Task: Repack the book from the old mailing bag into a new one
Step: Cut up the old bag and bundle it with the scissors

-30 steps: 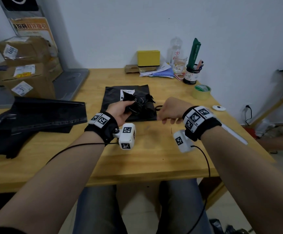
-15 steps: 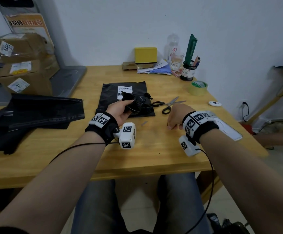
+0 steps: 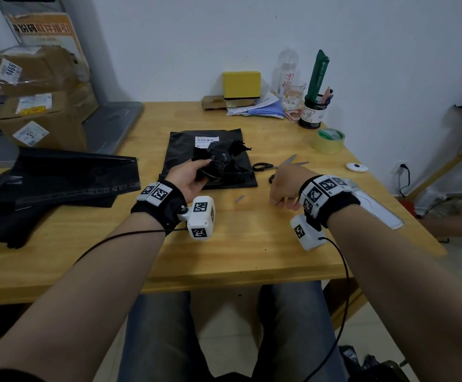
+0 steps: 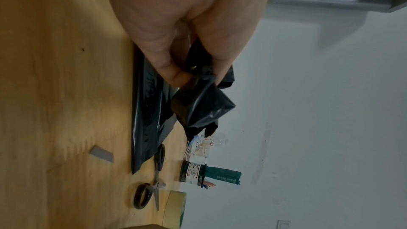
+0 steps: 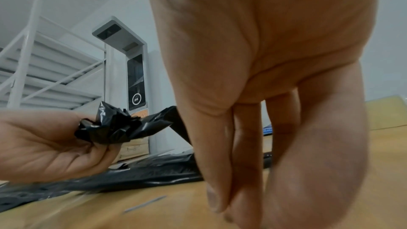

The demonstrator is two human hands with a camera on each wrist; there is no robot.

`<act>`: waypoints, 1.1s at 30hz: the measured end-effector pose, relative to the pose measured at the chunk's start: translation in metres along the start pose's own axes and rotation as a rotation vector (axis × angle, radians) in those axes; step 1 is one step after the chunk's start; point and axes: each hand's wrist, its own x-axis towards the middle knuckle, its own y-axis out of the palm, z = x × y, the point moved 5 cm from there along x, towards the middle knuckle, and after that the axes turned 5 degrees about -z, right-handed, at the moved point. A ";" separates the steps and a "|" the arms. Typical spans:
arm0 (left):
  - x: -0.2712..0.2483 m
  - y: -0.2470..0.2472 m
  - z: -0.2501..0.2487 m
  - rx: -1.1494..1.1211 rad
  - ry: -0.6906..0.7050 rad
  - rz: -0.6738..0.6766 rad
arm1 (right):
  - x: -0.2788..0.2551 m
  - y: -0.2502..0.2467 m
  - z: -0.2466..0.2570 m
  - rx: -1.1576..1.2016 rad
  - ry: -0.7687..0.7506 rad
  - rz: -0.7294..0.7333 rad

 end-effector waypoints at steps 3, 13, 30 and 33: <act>0.002 -0.002 -0.002 -0.005 -0.002 0.013 | 0.000 -0.004 -0.001 0.065 -0.005 -0.024; 0.005 -0.012 -0.008 -0.004 -0.016 0.006 | 0.000 0.002 0.023 0.303 -0.149 -0.051; 0.009 -0.026 -0.016 -0.035 -0.017 -0.004 | 0.021 0.022 0.063 -0.008 -0.056 0.004; 0.010 -0.024 -0.014 -0.041 -0.021 -0.007 | 0.022 0.010 0.042 0.103 -0.008 -0.026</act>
